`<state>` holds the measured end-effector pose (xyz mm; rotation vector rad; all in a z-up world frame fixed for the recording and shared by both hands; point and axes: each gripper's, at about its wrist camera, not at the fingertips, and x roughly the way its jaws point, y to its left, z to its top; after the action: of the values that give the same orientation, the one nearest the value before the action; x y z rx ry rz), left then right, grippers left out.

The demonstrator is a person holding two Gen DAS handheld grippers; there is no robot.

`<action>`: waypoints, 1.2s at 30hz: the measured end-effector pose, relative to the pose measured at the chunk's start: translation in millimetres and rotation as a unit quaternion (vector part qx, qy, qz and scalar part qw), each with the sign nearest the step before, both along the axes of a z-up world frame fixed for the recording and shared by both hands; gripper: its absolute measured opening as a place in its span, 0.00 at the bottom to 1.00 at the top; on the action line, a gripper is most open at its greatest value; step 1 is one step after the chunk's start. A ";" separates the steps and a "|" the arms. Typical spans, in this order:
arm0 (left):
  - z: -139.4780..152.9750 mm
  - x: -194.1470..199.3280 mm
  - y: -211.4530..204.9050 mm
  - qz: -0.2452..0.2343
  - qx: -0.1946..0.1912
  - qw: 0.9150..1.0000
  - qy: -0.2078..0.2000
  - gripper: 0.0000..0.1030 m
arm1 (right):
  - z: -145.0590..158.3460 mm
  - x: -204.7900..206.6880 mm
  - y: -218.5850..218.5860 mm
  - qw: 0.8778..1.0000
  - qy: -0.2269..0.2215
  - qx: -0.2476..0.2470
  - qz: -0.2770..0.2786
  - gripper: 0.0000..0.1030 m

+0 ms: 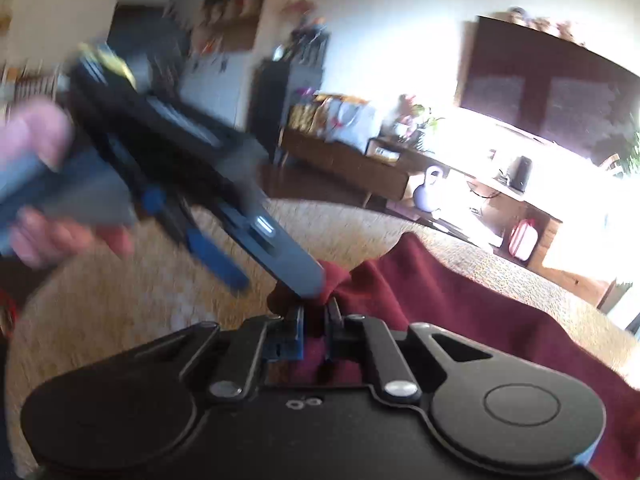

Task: Fold clothes

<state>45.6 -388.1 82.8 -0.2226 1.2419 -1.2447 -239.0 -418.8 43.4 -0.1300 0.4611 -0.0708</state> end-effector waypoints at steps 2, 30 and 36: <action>-6.8 8.8 -13.2 0.004 0.000 0.999 0.041 0.97 | 4.4 -5.5 -9.7 1.000 -0.008 0.023 -0.007 1.00; 15.7 -7.6 -98.6 -0.031 0.036 0.997 -0.065 0.22 | 42.6 -71.9 -153.0 0.988 0.120 0.036 0.087 1.00; 39.1 -23.8 -111.1 -0.044 0.032 0.994 -0.097 0.22 | 32.1 -34.5 -201.9 0.964 0.217 -0.021 0.154 1.00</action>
<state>21.7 -499.2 121.8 0.0006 1.1318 -1.2690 -273.5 -620.7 75.5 -0.2594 0.8732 0.2593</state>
